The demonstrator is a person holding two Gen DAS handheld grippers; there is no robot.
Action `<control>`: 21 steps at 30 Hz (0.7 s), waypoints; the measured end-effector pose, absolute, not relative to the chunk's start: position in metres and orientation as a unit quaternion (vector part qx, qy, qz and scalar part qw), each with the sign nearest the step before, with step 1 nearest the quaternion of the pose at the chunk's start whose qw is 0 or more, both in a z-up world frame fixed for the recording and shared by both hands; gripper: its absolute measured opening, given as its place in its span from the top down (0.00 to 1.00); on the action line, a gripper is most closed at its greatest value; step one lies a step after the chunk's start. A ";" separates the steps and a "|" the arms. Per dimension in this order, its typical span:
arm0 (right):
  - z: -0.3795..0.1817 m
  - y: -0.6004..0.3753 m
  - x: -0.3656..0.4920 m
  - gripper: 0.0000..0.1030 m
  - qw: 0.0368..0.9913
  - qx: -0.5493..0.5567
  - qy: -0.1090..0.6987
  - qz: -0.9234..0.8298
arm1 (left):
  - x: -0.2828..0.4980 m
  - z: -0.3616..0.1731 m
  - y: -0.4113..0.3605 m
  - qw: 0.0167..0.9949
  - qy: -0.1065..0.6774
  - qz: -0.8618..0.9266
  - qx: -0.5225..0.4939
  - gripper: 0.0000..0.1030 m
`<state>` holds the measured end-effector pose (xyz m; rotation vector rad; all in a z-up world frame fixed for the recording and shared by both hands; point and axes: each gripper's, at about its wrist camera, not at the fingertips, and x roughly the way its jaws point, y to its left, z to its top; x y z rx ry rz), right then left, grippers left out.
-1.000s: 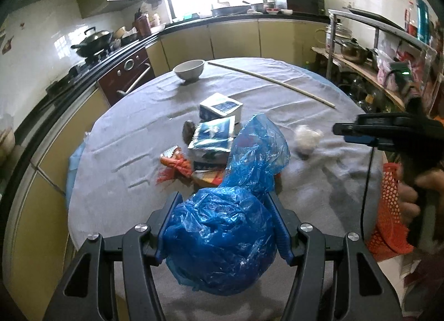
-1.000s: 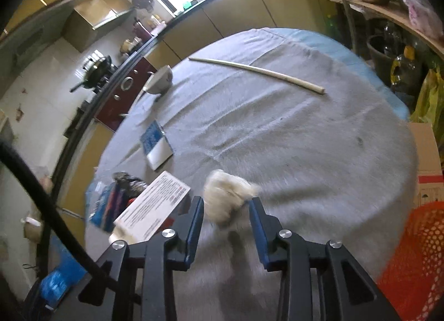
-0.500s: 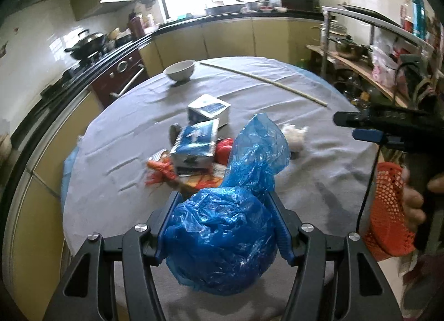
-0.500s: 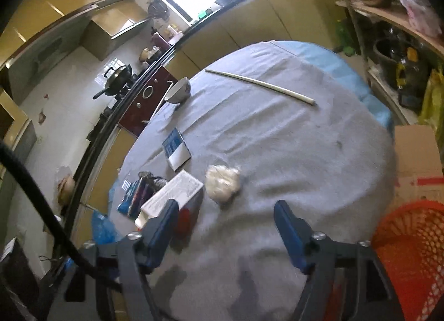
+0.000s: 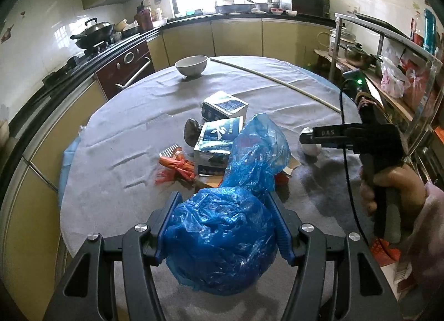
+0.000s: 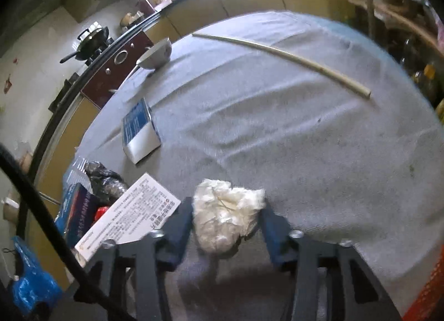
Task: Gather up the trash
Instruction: 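Carry both items to the orange basket and open both tools to drop them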
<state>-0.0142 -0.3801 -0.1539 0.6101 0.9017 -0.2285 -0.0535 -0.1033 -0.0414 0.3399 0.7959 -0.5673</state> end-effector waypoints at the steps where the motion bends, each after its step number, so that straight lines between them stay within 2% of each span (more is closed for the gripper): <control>1: -0.152 -0.382 -0.019 0.61 0.849 0.297 0.421 -0.114 | -0.053 -0.041 -0.103 0.869 0.380 -0.271 0.162 0.38; 9: -0.111 -0.403 -0.101 0.62 0.864 0.326 0.367 -0.109 | -0.075 -0.035 -0.130 0.856 0.366 -0.323 0.173 0.38; 16: -0.087 -0.443 -0.249 0.62 0.863 0.354 0.322 -0.160 | -0.134 -0.044 -0.215 0.769 0.371 -0.478 0.207 0.38; 21: -0.098 -0.466 -0.334 0.60 0.844 0.378 0.323 -0.198 | -0.179 -0.067 -0.283 0.706 0.373 -0.550 0.246 0.37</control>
